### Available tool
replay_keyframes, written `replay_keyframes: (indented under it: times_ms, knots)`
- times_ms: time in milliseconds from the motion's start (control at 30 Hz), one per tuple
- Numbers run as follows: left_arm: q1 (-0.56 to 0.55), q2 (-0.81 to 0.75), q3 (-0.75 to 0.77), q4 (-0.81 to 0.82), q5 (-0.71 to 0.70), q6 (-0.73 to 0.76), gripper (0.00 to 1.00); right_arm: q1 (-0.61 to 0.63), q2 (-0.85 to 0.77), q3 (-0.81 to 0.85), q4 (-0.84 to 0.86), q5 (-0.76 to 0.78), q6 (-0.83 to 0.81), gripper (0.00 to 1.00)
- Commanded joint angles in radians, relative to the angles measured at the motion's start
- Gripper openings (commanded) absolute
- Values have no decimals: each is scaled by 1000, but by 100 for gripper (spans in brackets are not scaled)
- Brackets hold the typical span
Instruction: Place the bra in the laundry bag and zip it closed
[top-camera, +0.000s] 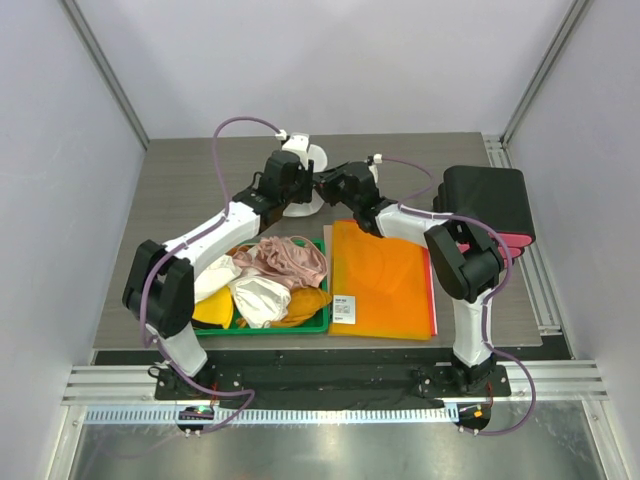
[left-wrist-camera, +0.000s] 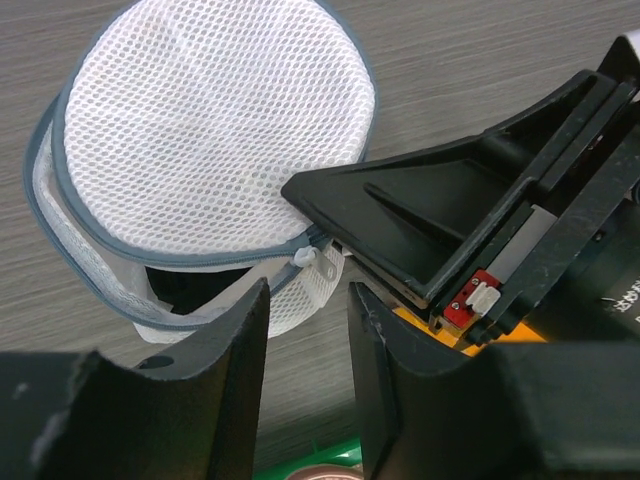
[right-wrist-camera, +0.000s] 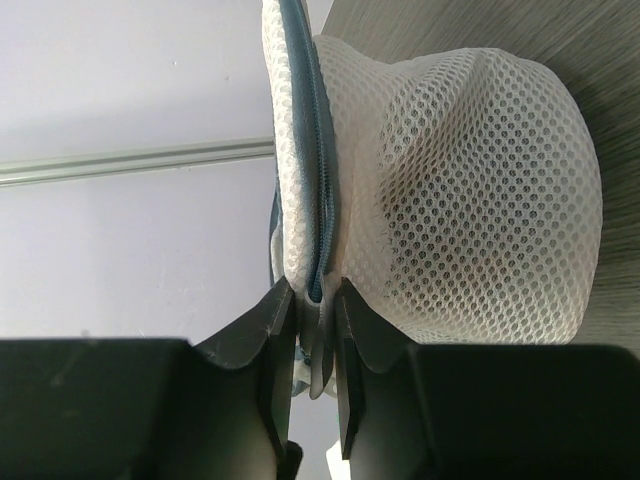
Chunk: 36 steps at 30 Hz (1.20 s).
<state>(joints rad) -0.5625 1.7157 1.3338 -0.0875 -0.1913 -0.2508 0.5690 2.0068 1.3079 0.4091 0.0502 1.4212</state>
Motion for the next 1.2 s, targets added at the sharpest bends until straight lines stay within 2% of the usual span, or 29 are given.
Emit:
replay_keyframes:
  times_ms: [0,200,600,900,1067,1167]
  knots:
    - [-5,-5,-15,107,-28,13,40,6,-65,16,22,20,41,25]
    - [-5,21,-8,121,-66,5,45,15,-65,18,25,5,58,26]
    - [-8,58,27,121,-122,-5,34,28,-79,8,28,14,64,25]
    - [-8,93,85,22,-250,-1,8,31,-102,-9,25,28,10,16]
    - [-8,84,74,-6,-290,13,2,8,-88,-22,27,25,-28,1]
    - [-7,75,70,-26,-322,21,0,-15,-80,-29,28,13,-57,1]
